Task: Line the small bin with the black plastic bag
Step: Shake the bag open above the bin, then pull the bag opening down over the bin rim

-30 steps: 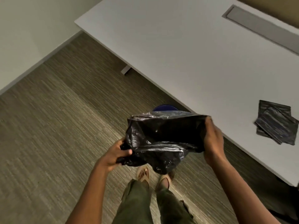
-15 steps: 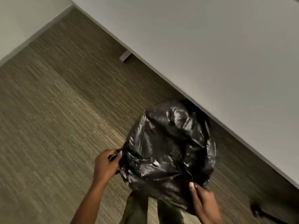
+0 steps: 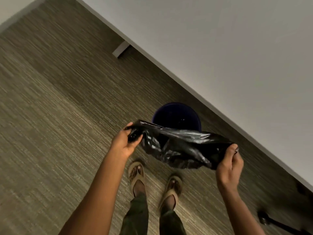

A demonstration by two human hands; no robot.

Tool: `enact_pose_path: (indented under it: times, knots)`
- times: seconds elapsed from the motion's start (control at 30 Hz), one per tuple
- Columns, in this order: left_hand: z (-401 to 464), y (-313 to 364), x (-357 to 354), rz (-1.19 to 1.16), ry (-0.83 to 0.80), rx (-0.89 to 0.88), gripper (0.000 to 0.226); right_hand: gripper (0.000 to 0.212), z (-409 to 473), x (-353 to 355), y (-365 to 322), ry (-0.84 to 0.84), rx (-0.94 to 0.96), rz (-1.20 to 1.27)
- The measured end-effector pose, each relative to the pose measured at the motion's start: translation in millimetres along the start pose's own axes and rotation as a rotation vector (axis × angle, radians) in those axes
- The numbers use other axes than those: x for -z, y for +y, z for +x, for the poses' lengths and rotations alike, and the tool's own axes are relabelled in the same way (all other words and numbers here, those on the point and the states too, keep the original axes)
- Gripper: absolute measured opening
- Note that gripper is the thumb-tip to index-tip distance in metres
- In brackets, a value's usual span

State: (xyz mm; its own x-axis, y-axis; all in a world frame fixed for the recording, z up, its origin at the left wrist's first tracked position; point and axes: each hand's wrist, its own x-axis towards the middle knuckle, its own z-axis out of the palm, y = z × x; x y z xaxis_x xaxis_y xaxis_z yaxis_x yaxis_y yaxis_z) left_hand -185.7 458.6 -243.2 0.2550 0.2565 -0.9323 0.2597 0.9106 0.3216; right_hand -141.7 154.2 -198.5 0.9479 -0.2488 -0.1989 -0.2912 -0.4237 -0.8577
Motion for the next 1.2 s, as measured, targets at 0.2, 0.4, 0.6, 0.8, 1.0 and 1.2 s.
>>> enact_pose_path:
  times: [0.2, 0.4, 0.6, 0.8, 1.0, 1.2]
  knots:
    - [10.1, 14.5, -32.6, 0.044, -0.259, -0.009, 0.038, 0.061, 14.8, 14.1, 9.4, 0.08, 0.182, -0.026]
    - [20.5, 6.7, -41.0, 0.449, -0.258, -0.307, 0.034, 0.055, 17.9, 17.3, 34.0, 0.126, 0.148, -0.036]
    - [75.4, -28.3, -37.5, 0.892, 0.324, -0.831, 0.041, 0.036, 47.0, -17.1, 95.6, 0.064, -0.175, -0.05]
    - [134.5, -58.4, -0.4, 1.025, 0.318, -0.874, 0.045, 0.046, 76.5, -35.0, 158.1, -0.114, -0.347, -0.269]
    - [152.0, -81.0, 21.1, 0.966, 0.361, -0.724, 0.048, 0.035, 83.2, -36.3, 176.8, -0.3, -0.402, -0.263]
    - [170.0, -79.5, 11.8, 0.902, 0.273, -0.597, 0.035, 0.038, 114.9, -41.9, 173.4, -0.228, -0.447, -0.108]
